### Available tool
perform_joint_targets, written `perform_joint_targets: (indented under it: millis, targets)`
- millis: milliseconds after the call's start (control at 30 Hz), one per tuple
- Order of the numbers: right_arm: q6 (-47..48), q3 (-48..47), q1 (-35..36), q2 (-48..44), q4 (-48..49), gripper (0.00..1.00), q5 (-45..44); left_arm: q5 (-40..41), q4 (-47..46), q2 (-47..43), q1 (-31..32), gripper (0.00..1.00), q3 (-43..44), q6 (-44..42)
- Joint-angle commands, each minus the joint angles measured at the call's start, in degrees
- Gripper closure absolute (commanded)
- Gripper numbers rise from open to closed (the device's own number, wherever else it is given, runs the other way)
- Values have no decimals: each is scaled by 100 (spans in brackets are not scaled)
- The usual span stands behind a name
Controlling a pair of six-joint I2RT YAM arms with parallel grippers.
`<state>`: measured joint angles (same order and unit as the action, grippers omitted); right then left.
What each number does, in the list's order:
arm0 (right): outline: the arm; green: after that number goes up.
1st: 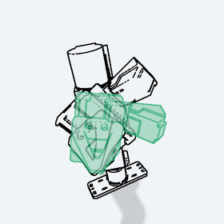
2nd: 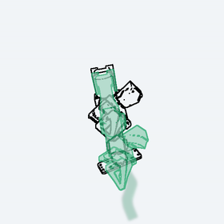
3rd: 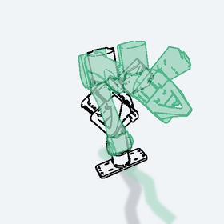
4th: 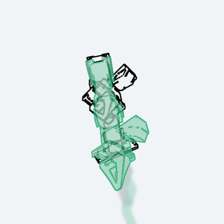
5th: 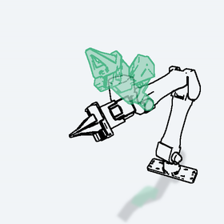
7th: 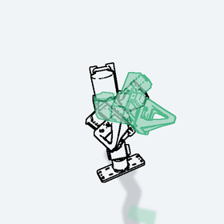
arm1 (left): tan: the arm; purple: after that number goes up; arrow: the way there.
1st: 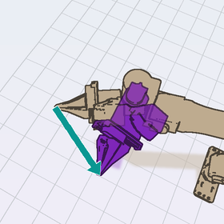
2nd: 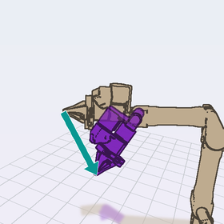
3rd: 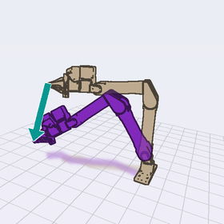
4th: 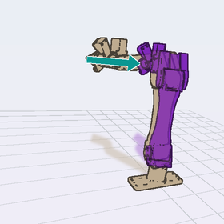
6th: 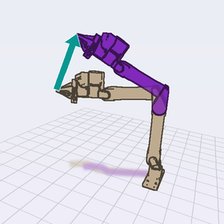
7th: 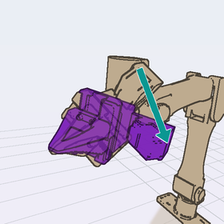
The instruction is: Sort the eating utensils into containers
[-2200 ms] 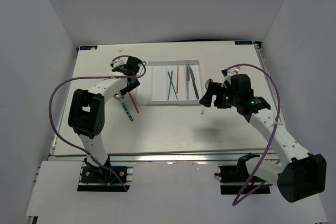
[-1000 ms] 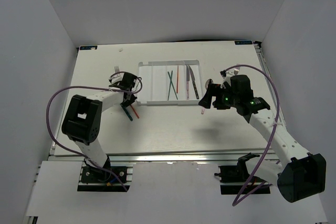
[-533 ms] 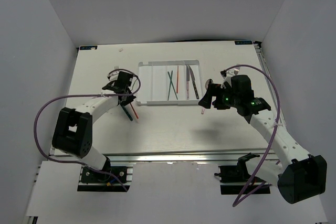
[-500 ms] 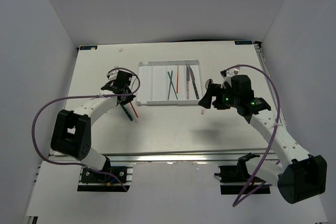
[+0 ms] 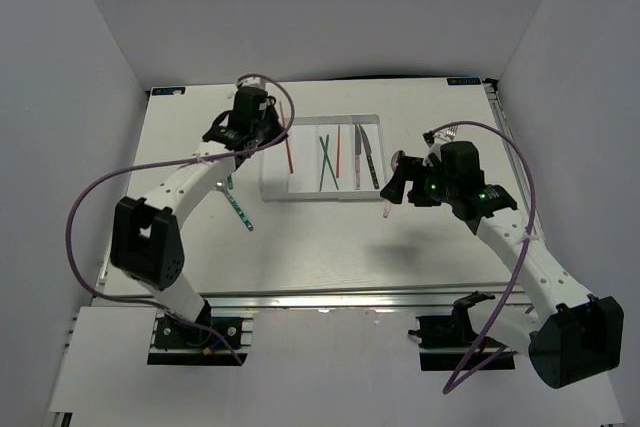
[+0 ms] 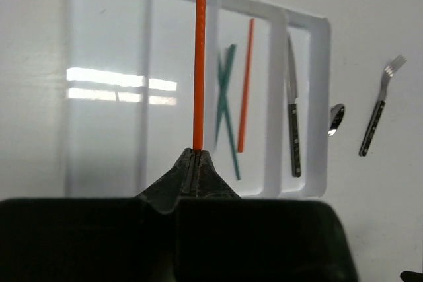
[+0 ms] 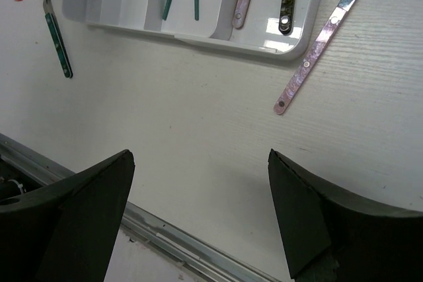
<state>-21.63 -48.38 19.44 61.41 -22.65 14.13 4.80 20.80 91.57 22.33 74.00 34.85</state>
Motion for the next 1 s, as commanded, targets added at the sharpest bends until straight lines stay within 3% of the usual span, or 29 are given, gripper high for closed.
perform_joint_targets:
  millis: [0, 267, 400, 600, 700, 733, 833, 967]
  targets:
    - [-17, -356, -46, -146, -46, 13, -305, -401, -392, 623, 236, 100, 737, -391]
    - [71, -383, -125, -234, -309, 13, -674, -654, -32, 2820, 676, 100, 2863, -515]
    - [53, -365, -160, -322, -319, 11, -850, -742, 100, 3409, 764, 100, 3391, -357]
    - [36, -391, -169, -270, -371, 11, -1026, -726, 65, 3666, 826, 96, 3411, -198]
    - [-17, -427, -186, -165, -433, 11, -1193, -752, 30, 3631, 826, 85, 3297, -154]
    - [-52, -444, -178, -138, -468, 11, -1237, -778, 12, 3544, 826, 74, 3175, -119]
    - [-52, -497, -178, 2, -503, 11, -1299, -840, -40, 3272, 826, 60, 3016, -66]
    - [-87, -479, -178, 248, -503, 11, -1569, -901, -102, 2755, 826, 33, 2849, -22]
